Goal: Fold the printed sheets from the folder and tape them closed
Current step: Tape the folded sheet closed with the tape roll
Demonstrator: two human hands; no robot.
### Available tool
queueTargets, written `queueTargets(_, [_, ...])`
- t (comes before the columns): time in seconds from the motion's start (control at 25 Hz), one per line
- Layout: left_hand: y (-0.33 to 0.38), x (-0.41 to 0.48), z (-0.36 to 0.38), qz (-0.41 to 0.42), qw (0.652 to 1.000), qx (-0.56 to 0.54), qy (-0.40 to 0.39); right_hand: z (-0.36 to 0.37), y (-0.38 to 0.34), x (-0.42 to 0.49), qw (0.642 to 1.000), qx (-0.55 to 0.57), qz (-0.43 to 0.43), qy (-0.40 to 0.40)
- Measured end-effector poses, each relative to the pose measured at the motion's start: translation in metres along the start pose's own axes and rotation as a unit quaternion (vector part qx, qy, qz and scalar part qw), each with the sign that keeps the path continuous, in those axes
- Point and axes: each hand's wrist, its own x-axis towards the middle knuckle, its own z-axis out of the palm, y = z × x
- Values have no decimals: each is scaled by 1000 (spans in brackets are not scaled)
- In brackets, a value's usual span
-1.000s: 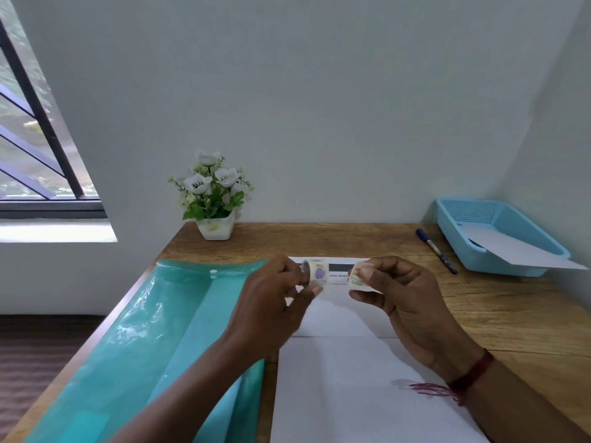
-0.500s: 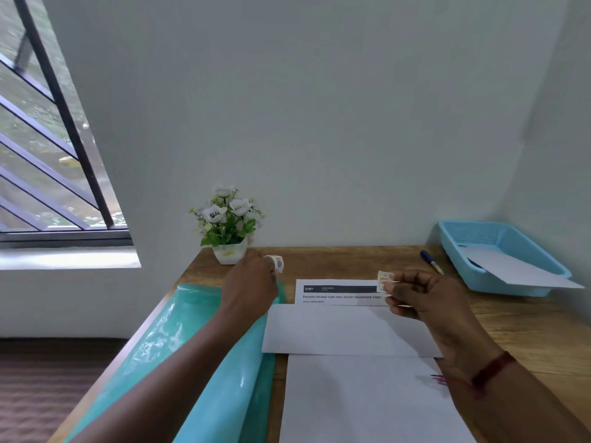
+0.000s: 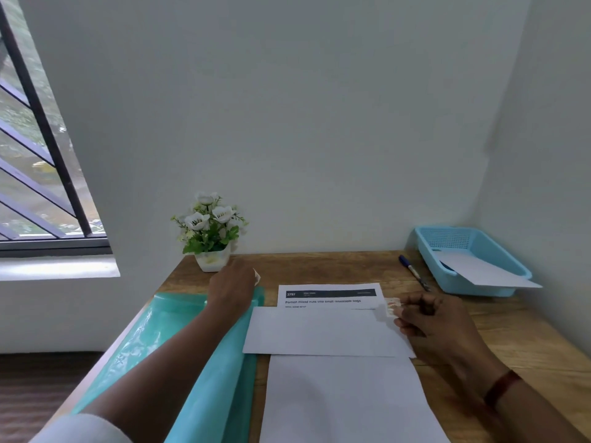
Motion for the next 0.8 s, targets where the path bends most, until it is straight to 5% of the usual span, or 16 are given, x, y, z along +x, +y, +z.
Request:
queueTargets(0.48, [-4,9,-7,2,999,-6,-45,-3,-4,-6,999,-21,-17,32])
queueTargets(0.8, [29,-13,-15,32,993,-89,66,0,-2,-1,997,-56,7,55])
